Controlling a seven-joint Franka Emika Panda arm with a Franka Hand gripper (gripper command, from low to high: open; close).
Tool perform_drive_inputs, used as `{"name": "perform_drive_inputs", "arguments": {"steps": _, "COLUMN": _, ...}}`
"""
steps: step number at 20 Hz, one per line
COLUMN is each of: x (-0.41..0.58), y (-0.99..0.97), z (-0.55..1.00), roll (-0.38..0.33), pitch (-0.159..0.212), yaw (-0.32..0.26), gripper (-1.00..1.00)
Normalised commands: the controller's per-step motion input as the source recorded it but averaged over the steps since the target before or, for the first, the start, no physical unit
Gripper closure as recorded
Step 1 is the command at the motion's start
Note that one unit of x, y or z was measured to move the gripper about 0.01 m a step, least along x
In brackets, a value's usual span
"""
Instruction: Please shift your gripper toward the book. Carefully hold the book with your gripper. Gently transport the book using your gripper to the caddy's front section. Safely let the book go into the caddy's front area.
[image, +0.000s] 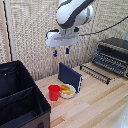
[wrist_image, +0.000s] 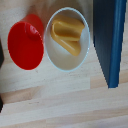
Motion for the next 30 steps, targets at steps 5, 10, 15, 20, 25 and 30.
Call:
{"name": "perform_drive_inputs", "arguments": {"steps": 5, "x": 0.109, "y": -0.52, "z": -0.19, "roll": 0.045, "pitch": 0.027, "yaw": -0.009, "gripper": -1.00}}
{"name": "perform_drive_inputs", "arguments": {"steps": 10, "x": 0.048, "y": -0.46, "z": -0.19, "roll": 0.048, "pitch": 0.052, "yaw": -0.027, "gripper": -1.00}}
{"name": "perform_drive_inputs", "arguments": {"steps": 15, "x": 0.114, "y": -0.24, "z": -0.23, "roll": 0.024, "pitch": 0.039, "yaw": 0.000, "gripper": -1.00}}
{"name": "perform_drive_inputs", "arguments": {"steps": 20, "x": 0.297, "y": -0.15, "z": -0.36, "roll": 0.000, "pitch": 0.015, "yaw": 0.000, "gripper": -1.00}}
{"name": "perform_drive_inputs", "arguments": {"steps": 25, "x": 0.346, "y": -0.23, "z": -0.37, "roll": 0.000, "pitch": 0.000, "yaw": 0.001, "gripper": -1.00}}
{"name": "perform_drive_inputs", "arguments": {"steps": 30, "x": 0.303, "y": -0.20, "z": -0.28, "roll": 0.000, "pitch": 0.000, "yaw": 0.041, "gripper": -1.00}}
